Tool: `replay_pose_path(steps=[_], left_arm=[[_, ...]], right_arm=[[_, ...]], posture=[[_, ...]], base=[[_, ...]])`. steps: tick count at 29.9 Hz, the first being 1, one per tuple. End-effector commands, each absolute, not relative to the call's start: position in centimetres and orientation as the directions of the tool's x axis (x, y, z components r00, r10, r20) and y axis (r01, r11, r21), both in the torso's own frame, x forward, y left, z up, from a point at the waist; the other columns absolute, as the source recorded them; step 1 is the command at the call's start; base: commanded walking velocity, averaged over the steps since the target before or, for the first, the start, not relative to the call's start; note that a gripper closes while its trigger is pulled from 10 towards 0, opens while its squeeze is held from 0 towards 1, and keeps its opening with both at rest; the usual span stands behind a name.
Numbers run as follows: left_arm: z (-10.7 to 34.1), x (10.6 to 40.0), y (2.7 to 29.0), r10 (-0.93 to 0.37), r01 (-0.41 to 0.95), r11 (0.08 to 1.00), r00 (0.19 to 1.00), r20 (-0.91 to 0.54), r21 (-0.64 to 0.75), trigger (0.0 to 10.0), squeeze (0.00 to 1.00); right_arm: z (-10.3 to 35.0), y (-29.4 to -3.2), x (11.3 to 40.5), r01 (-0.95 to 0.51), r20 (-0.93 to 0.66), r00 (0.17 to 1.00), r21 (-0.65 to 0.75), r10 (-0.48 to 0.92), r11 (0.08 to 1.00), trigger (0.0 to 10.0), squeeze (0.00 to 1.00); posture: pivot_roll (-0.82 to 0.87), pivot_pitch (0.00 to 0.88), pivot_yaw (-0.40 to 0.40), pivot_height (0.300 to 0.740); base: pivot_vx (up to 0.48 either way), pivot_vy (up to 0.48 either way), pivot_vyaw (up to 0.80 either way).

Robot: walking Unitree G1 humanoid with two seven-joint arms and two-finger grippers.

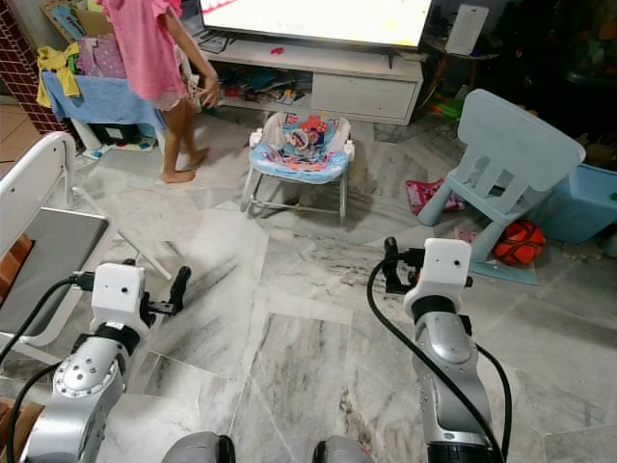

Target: Restocking fridge

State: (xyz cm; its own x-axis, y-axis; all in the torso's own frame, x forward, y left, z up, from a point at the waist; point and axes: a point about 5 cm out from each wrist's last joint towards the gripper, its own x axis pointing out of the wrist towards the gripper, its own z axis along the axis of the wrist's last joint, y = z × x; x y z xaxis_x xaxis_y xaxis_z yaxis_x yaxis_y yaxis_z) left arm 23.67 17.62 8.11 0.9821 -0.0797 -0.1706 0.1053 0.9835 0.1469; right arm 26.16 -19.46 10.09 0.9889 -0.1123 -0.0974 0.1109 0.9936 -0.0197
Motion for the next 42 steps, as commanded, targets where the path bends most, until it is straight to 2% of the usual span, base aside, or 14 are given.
replay_pose_path(steps=[1, 39, 40, 41, 42], left_arm=[[8.5, 23.7, 17.6, -0.08, 0.104, 0.982, 0.985, -0.154, 0.155, 10.0, 0.0], [8.5, 23.7, 17.6, -0.08, 0.104, 0.982, 0.985, -0.154, 0.155, 10.0, 0.0], [8.4, 23.6, 17.9, -0.052, 0.077, 0.984, 0.987, -0.154, 0.161, 10.0, 0.0], [8.4, 23.6, 17.9, -0.052, 0.077, 0.984, 0.987, -0.154, 0.161, 10.0, 0.0], [8.9, 24.3, 19.0, 0.018, 0.002, 0.986, 0.993, -0.115, 0.167, 10.0, 0.0]], right_arm=[[10.2, -19.5, 26.0, 0.113, -0.098, 0.988, -0.022, -0.115, 0.993, 10.0, 0.0], [10.2, -19.5, 26.0, 0.113, -0.098, 0.988, -0.022, -0.115, 0.993, 10.0, 0.0], [10.2, -19.5, 26.1, 0.111, -0.104, 0.988, -0.026, -0.113, 0.993, 10.0, 0.0], [10.2, -19.5, 26.1, 0.111, -0.104, 0.988, -0.026, -0.113, 0.993, 10.0, 0.0], [10.3, -19.2, 26.4, 0.069, -0.09, 0.994, -0.001, -0.069, 0.998, 10.0, 0.0]], posture=[[0.04, 0.068, -0.019, 0.74], [0.04, 0.068, -0.019, 0.74], [0.0, 0.0, 0.0, 0.74], [0.0, 0.0, 0.0, 0.74], [0.04, 0.068, -0.022, 0.74]], base=[[0.0, 0.0, 0.0], [0.0, 0.0, 0.0], [0.0, 0.0, 0.0], [0.0, 0.0, 0.0], [0.0, 0.0, 0.0]])
